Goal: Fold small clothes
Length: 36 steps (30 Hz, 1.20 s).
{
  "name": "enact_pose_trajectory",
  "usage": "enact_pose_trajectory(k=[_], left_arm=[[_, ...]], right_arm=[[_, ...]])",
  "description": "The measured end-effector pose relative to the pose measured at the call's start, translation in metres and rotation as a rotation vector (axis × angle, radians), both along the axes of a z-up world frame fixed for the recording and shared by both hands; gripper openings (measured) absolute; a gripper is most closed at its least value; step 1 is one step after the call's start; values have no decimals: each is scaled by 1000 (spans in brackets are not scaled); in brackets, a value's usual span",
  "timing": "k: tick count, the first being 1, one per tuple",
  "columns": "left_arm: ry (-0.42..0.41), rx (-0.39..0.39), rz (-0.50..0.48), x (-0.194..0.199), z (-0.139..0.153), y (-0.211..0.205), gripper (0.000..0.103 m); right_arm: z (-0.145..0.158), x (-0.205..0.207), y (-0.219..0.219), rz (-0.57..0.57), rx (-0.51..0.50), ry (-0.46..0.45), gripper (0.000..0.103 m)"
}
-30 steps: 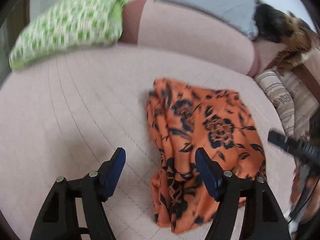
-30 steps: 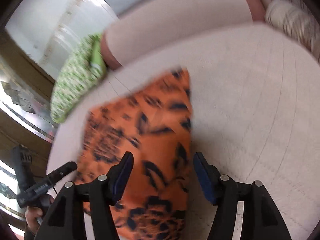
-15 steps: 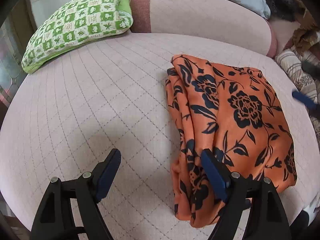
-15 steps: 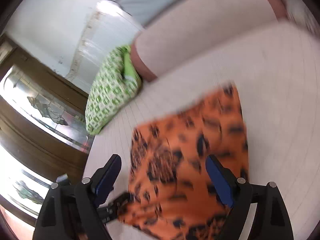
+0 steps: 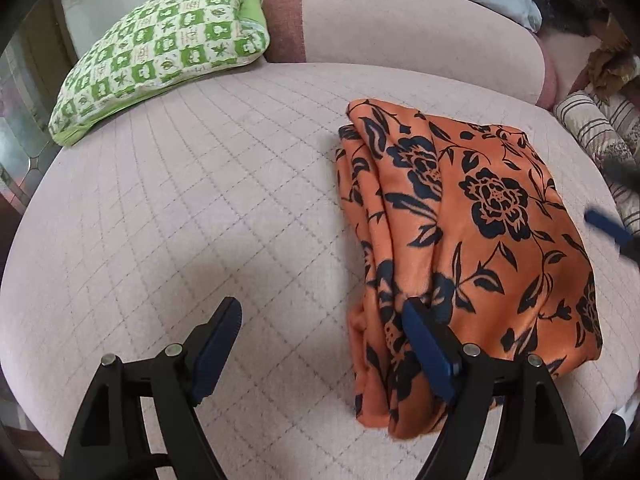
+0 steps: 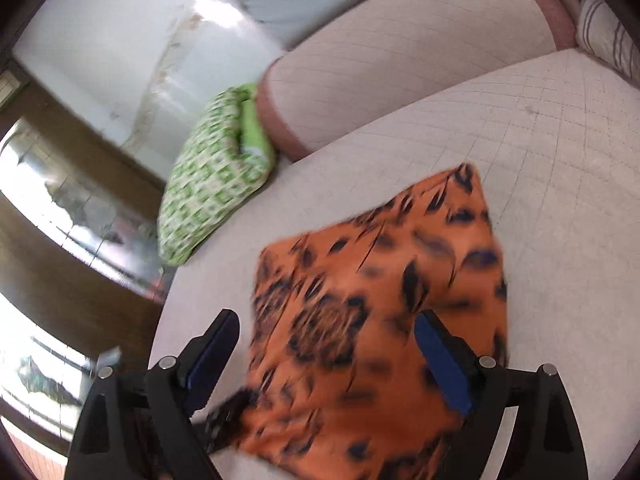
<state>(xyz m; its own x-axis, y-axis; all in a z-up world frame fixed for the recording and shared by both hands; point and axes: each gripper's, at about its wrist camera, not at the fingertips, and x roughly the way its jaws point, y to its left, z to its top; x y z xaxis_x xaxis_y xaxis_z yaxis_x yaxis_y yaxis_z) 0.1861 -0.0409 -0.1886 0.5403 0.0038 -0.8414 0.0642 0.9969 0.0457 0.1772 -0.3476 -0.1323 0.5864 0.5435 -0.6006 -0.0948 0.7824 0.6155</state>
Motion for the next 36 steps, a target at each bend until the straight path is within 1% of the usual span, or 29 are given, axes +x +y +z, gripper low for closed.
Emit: enact_pose_trajectory(k=[1,2,3,4,5,7,8,10,12,14,15,16,18,20,22,24,26,29,33,36], left_arm=[[-3,-2,8,-4,2,1,84],[-4,-2,12,-8,6,1,84],[-8,-3,7,-13,11,1,84],[-18,-1,1,-18,15,0,84],[-33,6,-6,-25,22,0,84],[-73,22,4,-42,34,1,84],[-89,16,17,-50,39,3,84],[-129,-25,23,-73,47,6,84],[-165,-56,23,-98,49,11,84],[-209,-60,50,-128,46,15,91],[-206,-60,58,-138,43,15,95],[-202,-66,54,-143,40,16,95],[-191,-65,46,-155,36,13,95],[-187,-55,40,-159,36,11,95],[-197,-48,29,-163,42,8,95],[-222,-51,35,-165,52,7,95],[-230,-55,37,-166,57,7,95],[-238,-53,40,-168,62,7,95],[-235,-61,51,-169,65,8,95],[-230,-69,55,-167,68,4,95]], right_arm=[[-13,-3,0,3,-28,37,94],[-32,1,7,17,-59,100,95],[-41,3,12,27,-89,104,96],[-35,2,17,26,-128,68,95],[-22,-2,22,26,-147,67,95],[-4,-11,24,43,-86,50,95],[10,-24,26,34,-96,19,95],[26,-54,30,-7,-189,-48,95],[31,-92,29,-53,-283,-96,97],[24,-129,31,-92,-400,-105,101],[17,-138,37,-101,-448,-104,102],[10,-149,38,-107,-488,-91,102],[-2,-173,38,-112,-536,-69,103],[-8,-188,36,-122,-570,-52,103],[-5,-192,37,-118,-600,-43,103],[2,-197,39,-127,-618,-65,103],[8,-195,43,-128,-607,-85,103],[12,-197,46,-123,-591,-88,103],[16,-199,52,-121,-612,-94,103],[24,-195,54,-137,-637,-96,103]])
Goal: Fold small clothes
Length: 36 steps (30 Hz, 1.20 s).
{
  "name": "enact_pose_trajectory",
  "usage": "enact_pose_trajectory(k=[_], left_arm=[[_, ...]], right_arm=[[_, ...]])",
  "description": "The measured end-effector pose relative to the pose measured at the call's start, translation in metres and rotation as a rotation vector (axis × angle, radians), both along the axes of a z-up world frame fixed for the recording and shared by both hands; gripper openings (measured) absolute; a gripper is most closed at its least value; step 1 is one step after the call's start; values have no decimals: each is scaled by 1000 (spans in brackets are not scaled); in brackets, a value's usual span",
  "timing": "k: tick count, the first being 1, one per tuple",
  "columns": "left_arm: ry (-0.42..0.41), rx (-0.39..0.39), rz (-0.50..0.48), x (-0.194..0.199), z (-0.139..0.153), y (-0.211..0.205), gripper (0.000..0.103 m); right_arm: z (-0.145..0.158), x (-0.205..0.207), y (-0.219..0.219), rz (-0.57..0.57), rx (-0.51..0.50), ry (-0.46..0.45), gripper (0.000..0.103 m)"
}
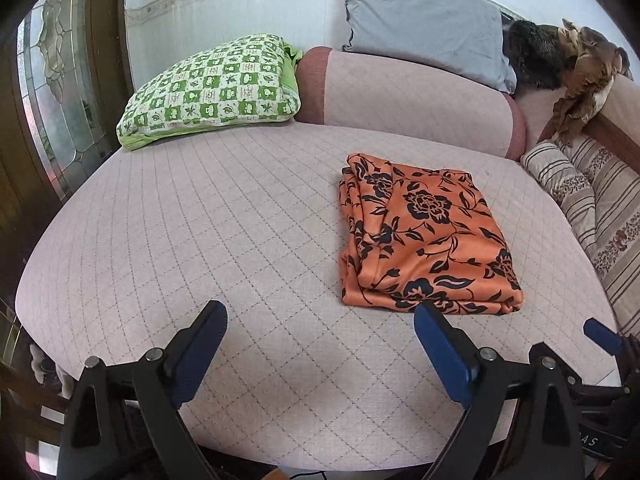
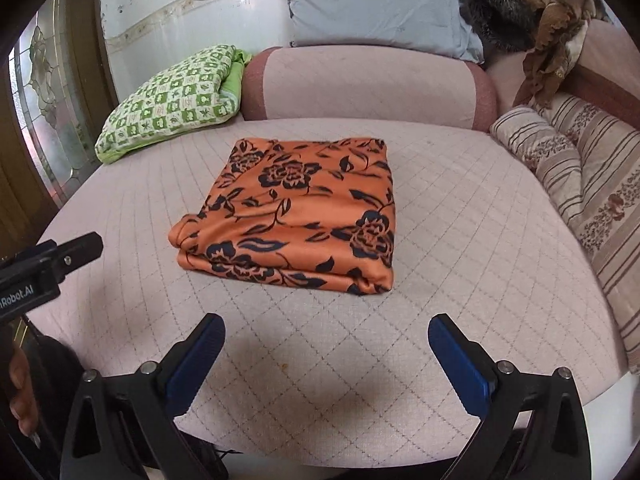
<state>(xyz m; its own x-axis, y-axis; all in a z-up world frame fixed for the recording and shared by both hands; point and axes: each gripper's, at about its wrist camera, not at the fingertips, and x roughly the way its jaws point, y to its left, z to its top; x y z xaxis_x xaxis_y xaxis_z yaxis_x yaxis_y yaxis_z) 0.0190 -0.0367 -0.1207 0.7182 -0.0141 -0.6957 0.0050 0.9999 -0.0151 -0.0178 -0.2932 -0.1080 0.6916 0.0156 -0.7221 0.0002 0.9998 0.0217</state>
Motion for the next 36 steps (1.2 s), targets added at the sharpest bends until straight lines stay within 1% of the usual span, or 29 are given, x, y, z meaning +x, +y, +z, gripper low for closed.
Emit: enact_pose_trajectory(k=[6,9,12,18,26,36], left_arm=[[-7,-12,-16,2,11,-10,95],[-1,-46,-28,4,15,-13,99],[-11,-58,-38,4,19,-17,99],[-39,-15,-37,4,25,-25,99],[-59,-17,-26,1,31,-24,99],[-65,14,-19,-2,32,-26,99]], right_arm=[[19,13,-1,-63,-47,9,103],[24,18,-4,-61,-27,24,103],[27,19,-5,-64,-21,33,103],[31,19,-8,-81,-11,31,103],[35,18,-6,-78,-29,11,103],[37,17,0,-69,-58,10,103]])
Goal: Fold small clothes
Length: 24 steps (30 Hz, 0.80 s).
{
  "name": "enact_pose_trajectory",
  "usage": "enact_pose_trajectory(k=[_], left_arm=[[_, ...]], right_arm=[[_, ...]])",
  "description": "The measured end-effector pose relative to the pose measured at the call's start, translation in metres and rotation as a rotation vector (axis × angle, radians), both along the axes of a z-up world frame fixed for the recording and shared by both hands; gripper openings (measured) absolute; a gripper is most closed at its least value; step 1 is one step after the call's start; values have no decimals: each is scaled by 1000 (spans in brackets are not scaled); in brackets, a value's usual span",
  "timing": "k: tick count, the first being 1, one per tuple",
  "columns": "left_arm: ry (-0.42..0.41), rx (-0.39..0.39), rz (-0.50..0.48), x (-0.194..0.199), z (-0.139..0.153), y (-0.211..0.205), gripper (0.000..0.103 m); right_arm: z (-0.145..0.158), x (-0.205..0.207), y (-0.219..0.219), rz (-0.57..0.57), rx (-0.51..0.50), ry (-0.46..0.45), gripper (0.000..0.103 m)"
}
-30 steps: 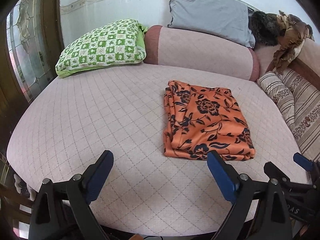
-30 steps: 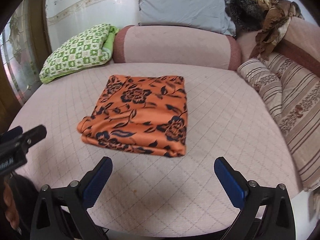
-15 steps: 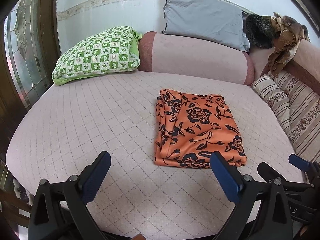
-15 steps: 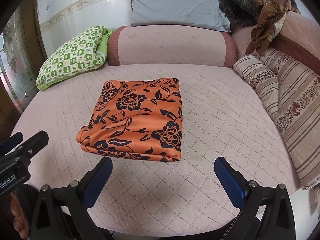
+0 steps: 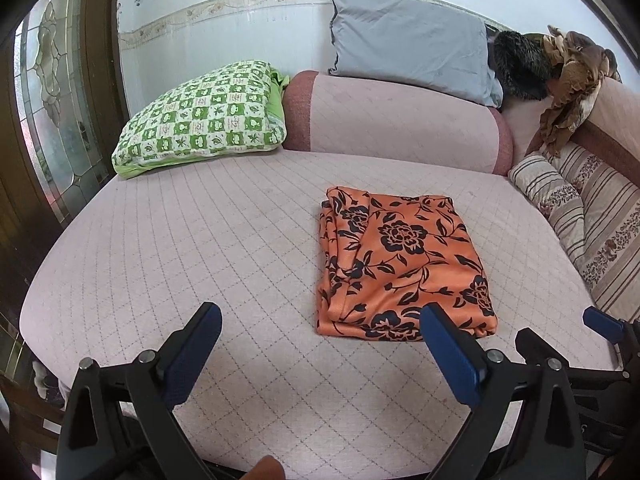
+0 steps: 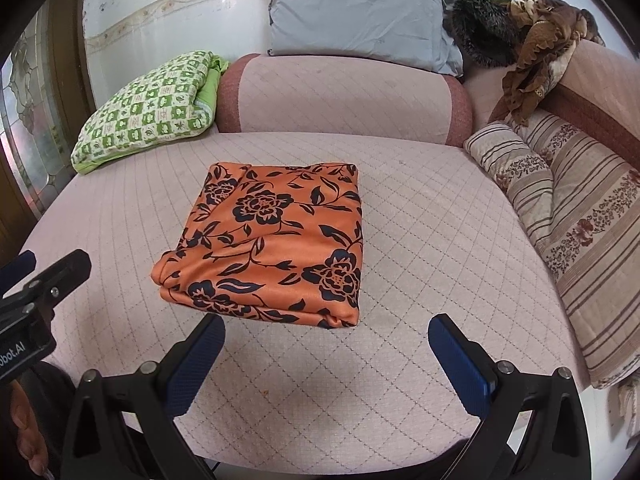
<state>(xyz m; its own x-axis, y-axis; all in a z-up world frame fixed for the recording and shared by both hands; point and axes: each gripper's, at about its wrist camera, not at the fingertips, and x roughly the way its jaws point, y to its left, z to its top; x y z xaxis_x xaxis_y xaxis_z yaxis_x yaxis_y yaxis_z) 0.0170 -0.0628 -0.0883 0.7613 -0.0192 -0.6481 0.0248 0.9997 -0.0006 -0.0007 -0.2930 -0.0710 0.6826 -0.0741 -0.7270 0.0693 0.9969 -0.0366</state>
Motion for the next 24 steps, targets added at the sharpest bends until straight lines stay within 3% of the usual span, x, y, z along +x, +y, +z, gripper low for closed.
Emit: enact_pose_trajectory(k=[24], left_arm=[[11,15,-8,7,1,-8,99]], right_arm=[[4,7,0,-6,-17,-14,103]])
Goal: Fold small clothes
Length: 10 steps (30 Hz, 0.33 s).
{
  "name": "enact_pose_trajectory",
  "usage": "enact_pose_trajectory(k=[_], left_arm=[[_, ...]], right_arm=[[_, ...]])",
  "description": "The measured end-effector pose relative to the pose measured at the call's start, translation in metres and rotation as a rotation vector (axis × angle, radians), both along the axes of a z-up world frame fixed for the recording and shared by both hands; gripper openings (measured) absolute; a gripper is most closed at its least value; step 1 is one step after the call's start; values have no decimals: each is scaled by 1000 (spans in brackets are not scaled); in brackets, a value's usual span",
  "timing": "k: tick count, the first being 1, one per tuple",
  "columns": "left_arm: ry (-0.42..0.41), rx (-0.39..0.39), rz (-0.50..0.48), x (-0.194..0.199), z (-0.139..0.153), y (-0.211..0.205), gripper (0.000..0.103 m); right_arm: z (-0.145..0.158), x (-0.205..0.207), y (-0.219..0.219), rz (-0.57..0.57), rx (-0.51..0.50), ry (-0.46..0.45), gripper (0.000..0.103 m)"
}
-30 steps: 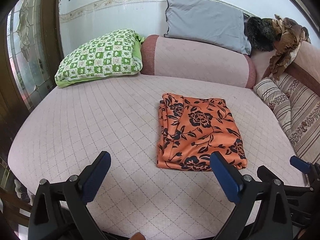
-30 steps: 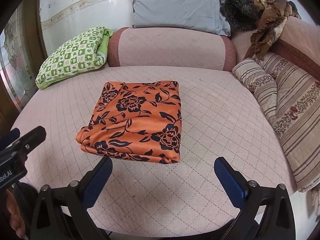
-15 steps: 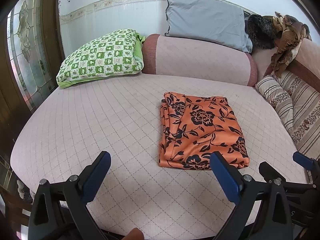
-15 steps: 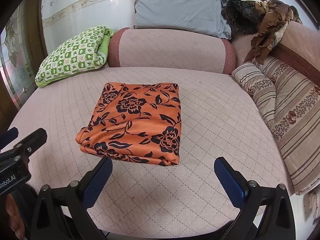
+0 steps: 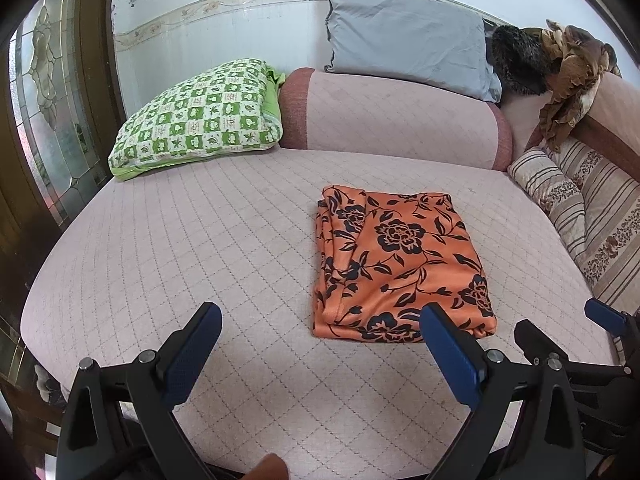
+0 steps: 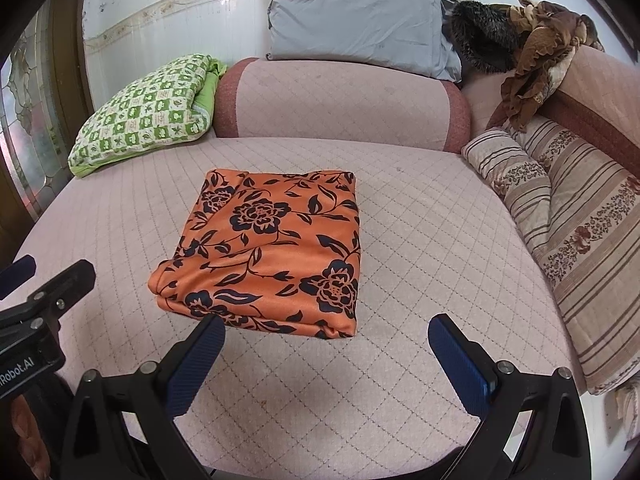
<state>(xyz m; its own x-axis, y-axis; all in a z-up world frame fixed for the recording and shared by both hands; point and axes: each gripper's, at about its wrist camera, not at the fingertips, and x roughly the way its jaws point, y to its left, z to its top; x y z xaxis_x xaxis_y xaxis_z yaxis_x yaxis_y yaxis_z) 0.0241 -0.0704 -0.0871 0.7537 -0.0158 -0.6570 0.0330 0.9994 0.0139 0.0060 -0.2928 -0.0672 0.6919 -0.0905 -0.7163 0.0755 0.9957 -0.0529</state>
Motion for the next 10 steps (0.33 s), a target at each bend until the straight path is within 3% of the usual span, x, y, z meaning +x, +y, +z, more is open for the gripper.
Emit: enact_pose_trajectory(k=[10], left_arm=[[1,-11,-20,5,0,-5,99]], right_arm=[[-1,2,-4,-9,2,-1,103]])
